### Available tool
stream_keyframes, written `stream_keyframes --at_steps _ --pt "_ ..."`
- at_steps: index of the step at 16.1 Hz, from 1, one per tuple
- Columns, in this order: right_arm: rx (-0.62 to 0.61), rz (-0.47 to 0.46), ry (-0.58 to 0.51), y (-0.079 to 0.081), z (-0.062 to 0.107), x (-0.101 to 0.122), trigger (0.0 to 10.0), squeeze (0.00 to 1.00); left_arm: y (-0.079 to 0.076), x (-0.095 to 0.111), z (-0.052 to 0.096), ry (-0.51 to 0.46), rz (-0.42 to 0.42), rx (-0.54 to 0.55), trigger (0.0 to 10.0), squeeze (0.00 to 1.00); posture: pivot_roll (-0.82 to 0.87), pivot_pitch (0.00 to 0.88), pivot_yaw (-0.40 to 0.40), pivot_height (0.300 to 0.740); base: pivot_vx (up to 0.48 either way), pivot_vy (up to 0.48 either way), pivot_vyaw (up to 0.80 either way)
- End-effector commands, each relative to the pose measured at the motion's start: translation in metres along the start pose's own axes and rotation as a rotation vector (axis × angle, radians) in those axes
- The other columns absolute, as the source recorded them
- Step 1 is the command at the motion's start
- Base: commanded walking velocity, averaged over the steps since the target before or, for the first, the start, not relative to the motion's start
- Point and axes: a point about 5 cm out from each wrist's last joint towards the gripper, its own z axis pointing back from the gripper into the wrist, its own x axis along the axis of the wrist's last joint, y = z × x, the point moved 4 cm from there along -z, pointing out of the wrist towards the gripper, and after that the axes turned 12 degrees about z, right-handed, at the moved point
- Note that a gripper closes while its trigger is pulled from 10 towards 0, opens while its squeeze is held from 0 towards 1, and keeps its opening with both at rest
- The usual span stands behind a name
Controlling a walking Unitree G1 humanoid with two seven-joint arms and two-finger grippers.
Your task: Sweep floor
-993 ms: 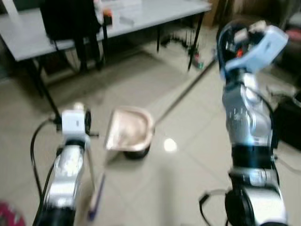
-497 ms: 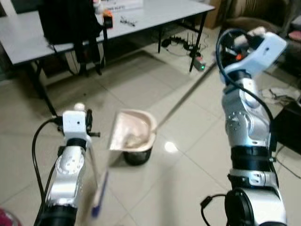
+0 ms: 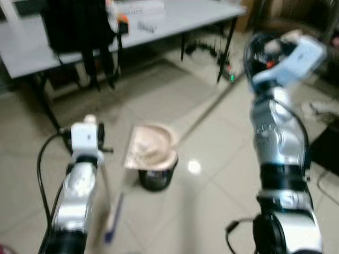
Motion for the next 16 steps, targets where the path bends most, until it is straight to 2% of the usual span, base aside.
stream_keyframes --at_steps 1,6,10,16 --pt "-0.031 -0.002 -0.072 -0.0106 -0.0021 0.0182 10.0 0.0 -0.0087 0.0069 -0.0026 -0.03 0.003 -0.023 10.0 0.0 -0.02 0.0 0.003 0.74 0.379 0.0 0.0" --pt "-0.035 -0.003 -0.075 -0.0114 -0.0025 0.018 10.0 0.0 -0.0085 0.006 -0.0035 -0.025 0.005 -0.018 10.0 0.0 -0.02 0.0 0.005 0.74 0.365 0.0 0.0" --pt "-0.026 0.04 -0.083 -0.0114 -0.0009 0.0162 10.0 0.0 -0.0073 0.0016 -0.0029 -0.008 0.002 -0.007 10.0 0.0 -0.02 0.0 0.005 0.74 0.0 0.0 0.0" --pt "-0.018 0.065 -0.151 -0.0098 0.0014 0.0194 10.0 0.0 -0.0077 0.0019 -0.0038 -0.01 0.0 -0.008 10.0 0.0 -0.02 0.0 0.006 0.74 0.0 0.0 0.0"
